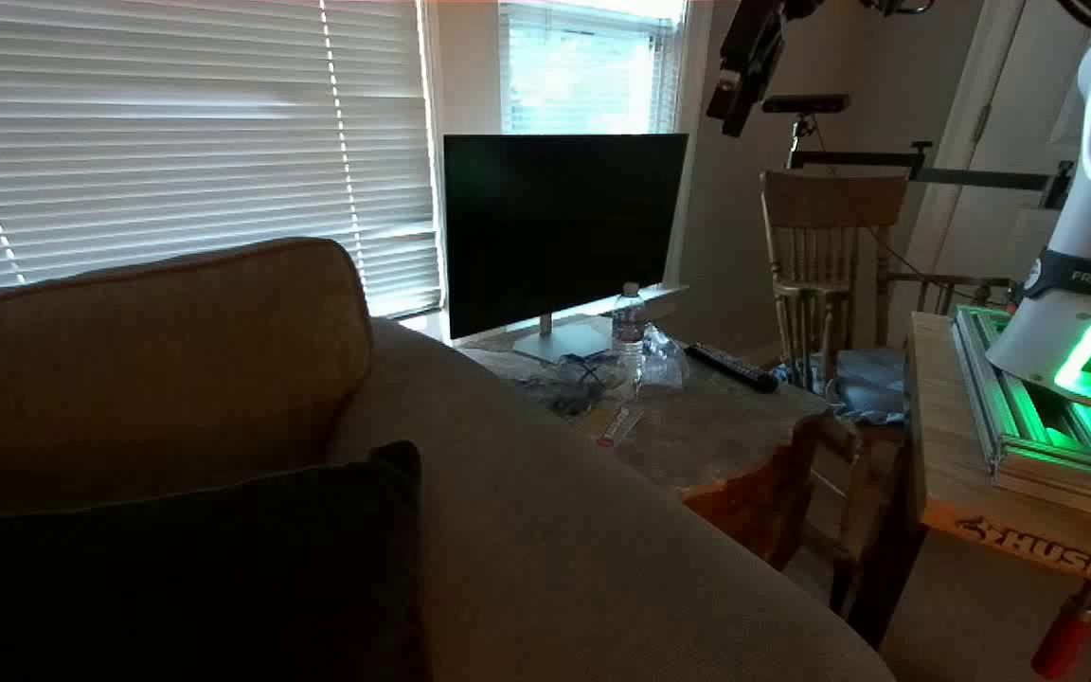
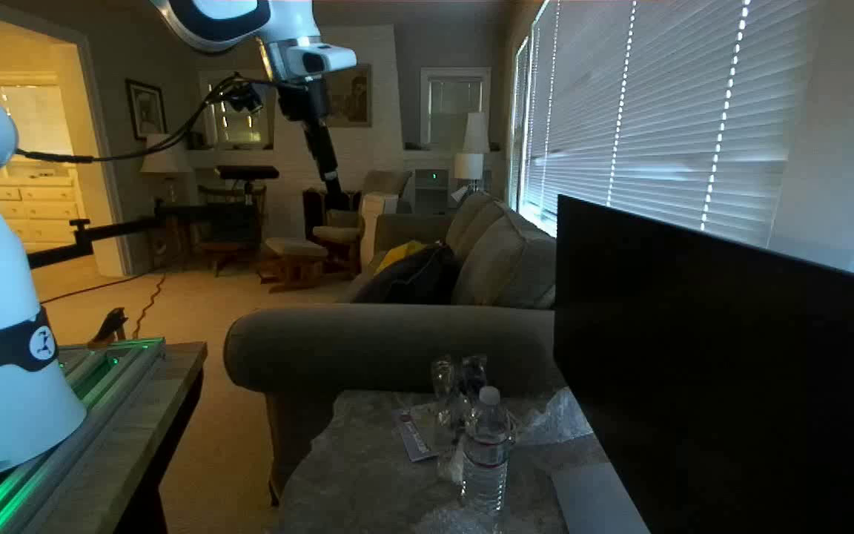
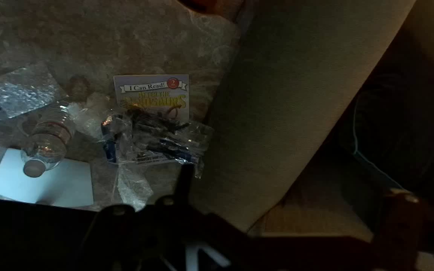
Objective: Put the water bottle on the armrest of the couch
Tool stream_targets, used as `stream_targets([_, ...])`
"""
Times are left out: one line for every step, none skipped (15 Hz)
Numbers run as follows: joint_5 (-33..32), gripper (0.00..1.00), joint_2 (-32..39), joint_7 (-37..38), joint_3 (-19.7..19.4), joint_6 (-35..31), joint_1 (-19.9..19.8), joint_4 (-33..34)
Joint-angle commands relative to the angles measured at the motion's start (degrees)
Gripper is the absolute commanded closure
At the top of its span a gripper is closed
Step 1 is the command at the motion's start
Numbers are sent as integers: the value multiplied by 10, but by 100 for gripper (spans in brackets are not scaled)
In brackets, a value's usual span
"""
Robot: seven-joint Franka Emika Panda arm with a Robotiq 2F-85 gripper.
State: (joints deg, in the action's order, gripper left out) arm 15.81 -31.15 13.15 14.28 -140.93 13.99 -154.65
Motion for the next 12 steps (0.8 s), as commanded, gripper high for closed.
stream_targets([-4, 0, 0, 3, -5, 1, 4, 1])
stream_targets([-4, 0, 0, 3, -5, 1, 4, 1])
stream_targets([-4, 0, 0, 3, -5, 1, 4, 1])
stream_targets([-4, 0, 0, 3, -5, 1, 4, 1])
stream_targets([-4, 0, 0, 3, -5, 1, 4, 1])
stream_targets([-4, 0, 0, 3, -5, 1, 4, 1])
stream_targets([-4, 0, 0, 3, -5, 1, 4, 1])
stream_targets([-4, 0, 0, 3, -5, 1, 4, 1])
stream_targets([-4, 0, 0, 3, -5, 1, 4, 1])
stream_targets([-4, 0, 0, 3, -5, 1, 4, 1])
stream_targets([-10, 0, 19, 21, 8, -20, -5, 3])
stream_targets([-23, 0, 38, 37, 19, -34, -16, 7])
